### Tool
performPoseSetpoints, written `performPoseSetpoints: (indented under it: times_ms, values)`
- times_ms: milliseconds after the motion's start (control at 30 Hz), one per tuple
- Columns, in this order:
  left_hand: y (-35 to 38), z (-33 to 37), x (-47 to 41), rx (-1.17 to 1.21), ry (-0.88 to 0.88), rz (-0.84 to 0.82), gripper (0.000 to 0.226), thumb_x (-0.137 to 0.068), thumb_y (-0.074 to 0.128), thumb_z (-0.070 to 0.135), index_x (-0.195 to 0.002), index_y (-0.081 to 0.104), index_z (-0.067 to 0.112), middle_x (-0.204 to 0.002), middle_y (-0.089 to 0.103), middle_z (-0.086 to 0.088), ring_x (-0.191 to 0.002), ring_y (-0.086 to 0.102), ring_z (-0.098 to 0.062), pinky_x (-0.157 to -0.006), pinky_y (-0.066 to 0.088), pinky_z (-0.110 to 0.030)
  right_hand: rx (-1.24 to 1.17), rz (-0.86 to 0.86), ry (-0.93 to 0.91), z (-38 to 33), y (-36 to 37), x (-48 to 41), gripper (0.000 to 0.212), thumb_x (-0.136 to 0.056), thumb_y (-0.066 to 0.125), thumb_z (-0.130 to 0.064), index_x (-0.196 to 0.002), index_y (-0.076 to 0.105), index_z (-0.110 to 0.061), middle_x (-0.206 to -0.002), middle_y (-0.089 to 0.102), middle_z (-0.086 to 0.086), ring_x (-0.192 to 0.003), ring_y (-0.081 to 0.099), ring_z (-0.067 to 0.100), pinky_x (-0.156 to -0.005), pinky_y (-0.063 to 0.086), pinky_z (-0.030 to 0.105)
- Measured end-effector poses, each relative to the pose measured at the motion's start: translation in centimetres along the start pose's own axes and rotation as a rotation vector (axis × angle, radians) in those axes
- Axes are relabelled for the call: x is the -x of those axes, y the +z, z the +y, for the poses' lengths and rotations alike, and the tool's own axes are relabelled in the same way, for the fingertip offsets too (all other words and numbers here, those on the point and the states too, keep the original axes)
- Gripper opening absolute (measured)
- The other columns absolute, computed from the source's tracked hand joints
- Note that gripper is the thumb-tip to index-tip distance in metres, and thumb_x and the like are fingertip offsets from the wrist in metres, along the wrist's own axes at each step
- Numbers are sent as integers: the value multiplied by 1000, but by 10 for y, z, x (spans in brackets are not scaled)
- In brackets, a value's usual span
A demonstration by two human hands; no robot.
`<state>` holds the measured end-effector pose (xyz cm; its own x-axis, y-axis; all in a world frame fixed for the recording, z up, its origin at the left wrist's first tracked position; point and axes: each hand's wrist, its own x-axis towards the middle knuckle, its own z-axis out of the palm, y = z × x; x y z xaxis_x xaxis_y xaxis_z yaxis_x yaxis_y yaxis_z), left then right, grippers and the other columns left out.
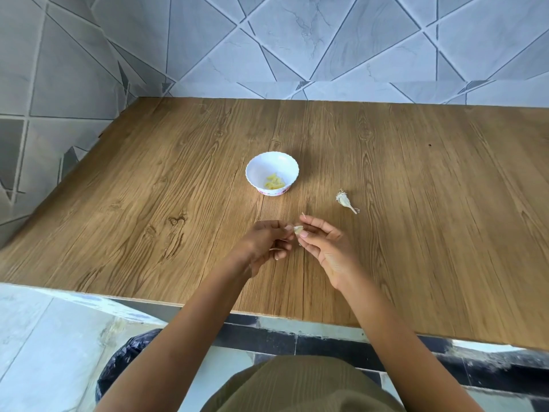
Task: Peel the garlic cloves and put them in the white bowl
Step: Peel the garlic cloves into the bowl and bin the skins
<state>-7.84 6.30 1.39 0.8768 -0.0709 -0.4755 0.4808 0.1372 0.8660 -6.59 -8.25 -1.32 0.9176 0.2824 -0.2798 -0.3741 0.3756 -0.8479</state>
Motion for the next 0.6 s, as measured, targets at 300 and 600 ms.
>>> performPoseSetpoints:
  times_ms: [300,600]
  values:
    - [-1,-5,-1,-68,67,97,14,-98,48,10,-92,60,6,-72,61,-2,-57,53,-10,-50,42,-22,25,53,0,2,1,-3,16,-86,61,2,-94,67,-10,-88,72,1,-85,68,12,-74,54,19]
    - [0,-9,0,-247,200,123,15,-96,51,7,-84,59,7,-71,58,-5,-57,52,-9,-53,42,-27,41,32,64,2,3,-6,17,-83,65,1,-91,69,-14,-77,72,-3,-75,68,6,-69,53,17]
